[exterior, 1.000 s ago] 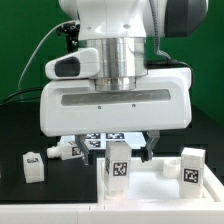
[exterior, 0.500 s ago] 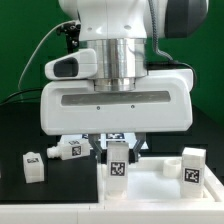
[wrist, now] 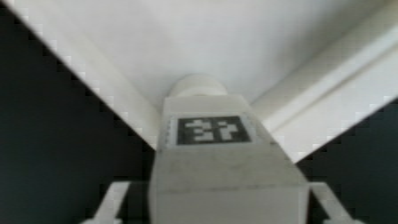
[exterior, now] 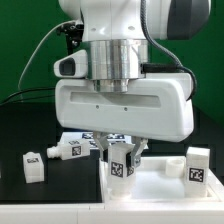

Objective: Assemble square table

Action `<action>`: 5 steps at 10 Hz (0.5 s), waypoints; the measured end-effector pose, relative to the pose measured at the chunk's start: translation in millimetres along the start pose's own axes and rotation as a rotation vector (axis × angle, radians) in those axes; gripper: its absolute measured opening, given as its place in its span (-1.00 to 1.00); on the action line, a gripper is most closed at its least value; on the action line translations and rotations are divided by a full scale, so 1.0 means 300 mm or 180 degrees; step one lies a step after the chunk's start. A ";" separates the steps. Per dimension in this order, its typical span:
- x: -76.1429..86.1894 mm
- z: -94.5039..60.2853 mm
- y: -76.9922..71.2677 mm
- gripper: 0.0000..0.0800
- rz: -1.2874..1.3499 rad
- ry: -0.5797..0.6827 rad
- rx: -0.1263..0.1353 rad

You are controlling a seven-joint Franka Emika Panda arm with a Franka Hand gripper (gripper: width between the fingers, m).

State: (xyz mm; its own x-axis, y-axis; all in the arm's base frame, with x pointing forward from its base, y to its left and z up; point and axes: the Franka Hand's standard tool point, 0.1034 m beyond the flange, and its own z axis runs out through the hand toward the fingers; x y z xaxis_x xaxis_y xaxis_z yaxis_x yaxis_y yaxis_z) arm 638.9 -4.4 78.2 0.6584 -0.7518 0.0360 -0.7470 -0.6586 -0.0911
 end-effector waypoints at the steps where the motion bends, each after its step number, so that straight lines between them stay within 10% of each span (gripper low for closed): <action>1: 0.002 0.000 0.003 -0.29 0.0523 -0.0014 0.0019; 5: 0.007 0.003 0.012 -0.29 0.1046 -0.0069 0.0068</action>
Offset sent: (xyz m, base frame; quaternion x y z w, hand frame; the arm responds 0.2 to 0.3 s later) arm 0.0000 0.0000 0.0000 0.0000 0.0000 0.0650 0.9979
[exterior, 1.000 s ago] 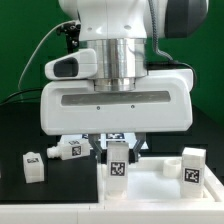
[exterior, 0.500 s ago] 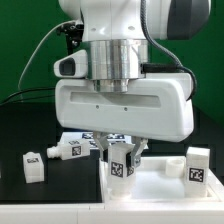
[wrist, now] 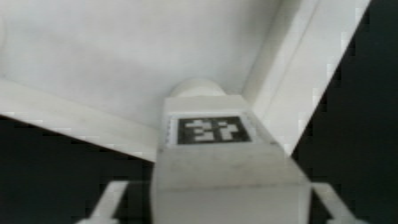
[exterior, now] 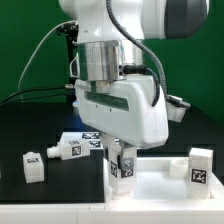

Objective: Assemble square table

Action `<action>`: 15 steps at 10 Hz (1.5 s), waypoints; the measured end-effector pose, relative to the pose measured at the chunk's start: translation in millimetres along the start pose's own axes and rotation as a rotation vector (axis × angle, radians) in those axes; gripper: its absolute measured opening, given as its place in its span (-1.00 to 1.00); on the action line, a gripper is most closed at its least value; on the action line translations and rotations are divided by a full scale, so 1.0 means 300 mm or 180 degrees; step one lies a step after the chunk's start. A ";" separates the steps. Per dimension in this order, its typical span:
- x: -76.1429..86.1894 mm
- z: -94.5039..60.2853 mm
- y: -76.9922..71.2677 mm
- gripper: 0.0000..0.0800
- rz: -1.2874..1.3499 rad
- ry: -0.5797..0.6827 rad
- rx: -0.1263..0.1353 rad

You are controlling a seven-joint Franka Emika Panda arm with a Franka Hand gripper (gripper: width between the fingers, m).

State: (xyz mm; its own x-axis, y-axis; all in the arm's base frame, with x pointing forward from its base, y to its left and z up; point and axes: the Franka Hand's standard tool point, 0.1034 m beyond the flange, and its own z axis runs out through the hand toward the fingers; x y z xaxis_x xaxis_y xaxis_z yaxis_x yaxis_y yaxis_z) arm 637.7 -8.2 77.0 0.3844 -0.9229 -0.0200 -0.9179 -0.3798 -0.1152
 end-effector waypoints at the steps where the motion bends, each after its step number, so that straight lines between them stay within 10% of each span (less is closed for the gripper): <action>1: -0.001 0.000 -0.001 0.16 -0.0047 0.0002 -0.0001; 5: -0.021 -0.017 -0.013 0.62 -0.2325 -0.0028 -0.0044; 14: -0.024 -0.029 -0.019 0.62 -0.3907 -0.0025 -0.0040; 15: -0.024 -0.028 -0.019 0.23 -0.3684 -0.0025 -0.0042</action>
Offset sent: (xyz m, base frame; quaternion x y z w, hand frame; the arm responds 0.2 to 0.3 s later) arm -0.0037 0.0308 0.0080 0.0354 -0.0946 -0.4140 0.9046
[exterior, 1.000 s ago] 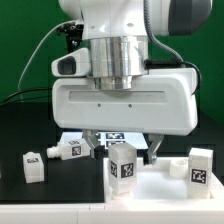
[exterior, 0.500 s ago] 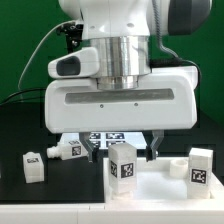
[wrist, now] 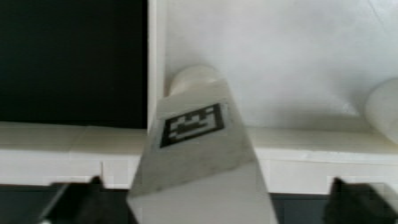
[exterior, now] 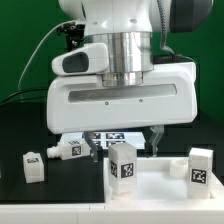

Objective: Assemble square table

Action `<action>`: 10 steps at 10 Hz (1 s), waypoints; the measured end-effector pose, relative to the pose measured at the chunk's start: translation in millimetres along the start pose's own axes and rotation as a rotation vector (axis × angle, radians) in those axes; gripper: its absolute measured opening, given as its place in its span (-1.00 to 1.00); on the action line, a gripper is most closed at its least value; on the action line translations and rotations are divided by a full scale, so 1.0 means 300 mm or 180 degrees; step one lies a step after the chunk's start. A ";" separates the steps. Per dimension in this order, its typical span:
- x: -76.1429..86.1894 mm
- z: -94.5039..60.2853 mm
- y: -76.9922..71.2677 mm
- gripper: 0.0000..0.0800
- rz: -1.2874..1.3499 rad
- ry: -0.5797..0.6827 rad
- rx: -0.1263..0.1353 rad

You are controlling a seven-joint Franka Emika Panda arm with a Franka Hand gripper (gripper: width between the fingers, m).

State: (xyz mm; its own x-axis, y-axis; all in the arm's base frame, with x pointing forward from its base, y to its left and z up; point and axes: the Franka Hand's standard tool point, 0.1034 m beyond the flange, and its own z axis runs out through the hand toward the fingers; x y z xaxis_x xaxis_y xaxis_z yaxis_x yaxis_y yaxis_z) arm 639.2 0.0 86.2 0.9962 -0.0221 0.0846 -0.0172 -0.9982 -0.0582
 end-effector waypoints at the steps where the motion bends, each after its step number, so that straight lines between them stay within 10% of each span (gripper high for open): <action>1: -0.001 0.001 0.000 -0.24 0.0238 -0.0002 0.0001; 6: 0.004 0.004 0.007 -0.29 0.1787 0.0095 -0.0117; 10: -0.010 0.009 0.039 -0.29 0.4191 -0.0007 0.0132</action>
Offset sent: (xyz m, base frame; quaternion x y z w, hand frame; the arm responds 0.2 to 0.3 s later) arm -0.0009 0.0061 -0.0071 -0.0741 0.0379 0.1473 0.9856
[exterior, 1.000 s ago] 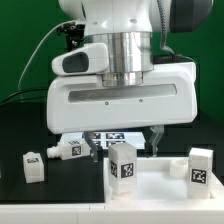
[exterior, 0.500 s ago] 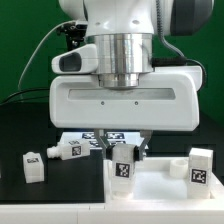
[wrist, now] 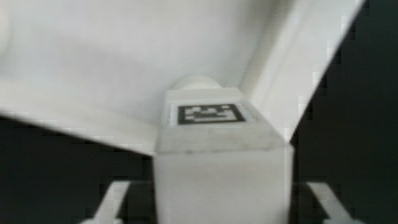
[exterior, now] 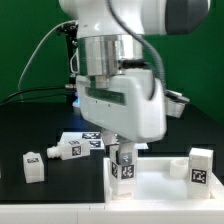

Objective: Assemble square table

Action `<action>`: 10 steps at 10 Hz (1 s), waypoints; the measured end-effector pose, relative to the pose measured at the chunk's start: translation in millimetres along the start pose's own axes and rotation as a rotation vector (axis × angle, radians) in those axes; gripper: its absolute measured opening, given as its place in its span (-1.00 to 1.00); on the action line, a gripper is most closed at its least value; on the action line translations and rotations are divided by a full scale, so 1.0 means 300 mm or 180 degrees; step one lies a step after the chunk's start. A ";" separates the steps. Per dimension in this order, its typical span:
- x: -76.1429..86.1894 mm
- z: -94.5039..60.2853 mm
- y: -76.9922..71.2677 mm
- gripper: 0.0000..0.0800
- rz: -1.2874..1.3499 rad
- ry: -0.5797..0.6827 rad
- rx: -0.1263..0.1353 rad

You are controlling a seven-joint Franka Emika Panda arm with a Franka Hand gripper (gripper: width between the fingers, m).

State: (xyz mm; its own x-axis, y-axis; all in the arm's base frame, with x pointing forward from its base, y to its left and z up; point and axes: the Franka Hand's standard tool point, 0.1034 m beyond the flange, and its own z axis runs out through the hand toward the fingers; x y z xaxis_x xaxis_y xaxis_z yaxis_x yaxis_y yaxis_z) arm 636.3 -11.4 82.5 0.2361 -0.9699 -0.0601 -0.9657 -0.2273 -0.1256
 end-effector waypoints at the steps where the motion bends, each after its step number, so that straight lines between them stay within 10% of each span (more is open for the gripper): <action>1: -0.002 0.000 0.000 -0.29 0.0101 0.0007 -0.0005; 8: 0.002 0.000 0.009 -0.28 0.0587 -0.0004 0.0038; 10: -0.018 -0.004 -0.020 0.47 -0.0687 0.0090 0.0095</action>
Offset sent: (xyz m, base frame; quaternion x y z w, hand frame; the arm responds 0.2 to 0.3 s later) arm 0.0000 0.0000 0.0000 0.0000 0.0000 0.1296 0.9916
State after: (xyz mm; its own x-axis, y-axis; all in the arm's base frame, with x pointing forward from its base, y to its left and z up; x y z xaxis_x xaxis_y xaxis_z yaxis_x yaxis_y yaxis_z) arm 640.8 -4.8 84.9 0.4333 -0.9012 -0.0009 -0.8894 -0.4275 -0.1619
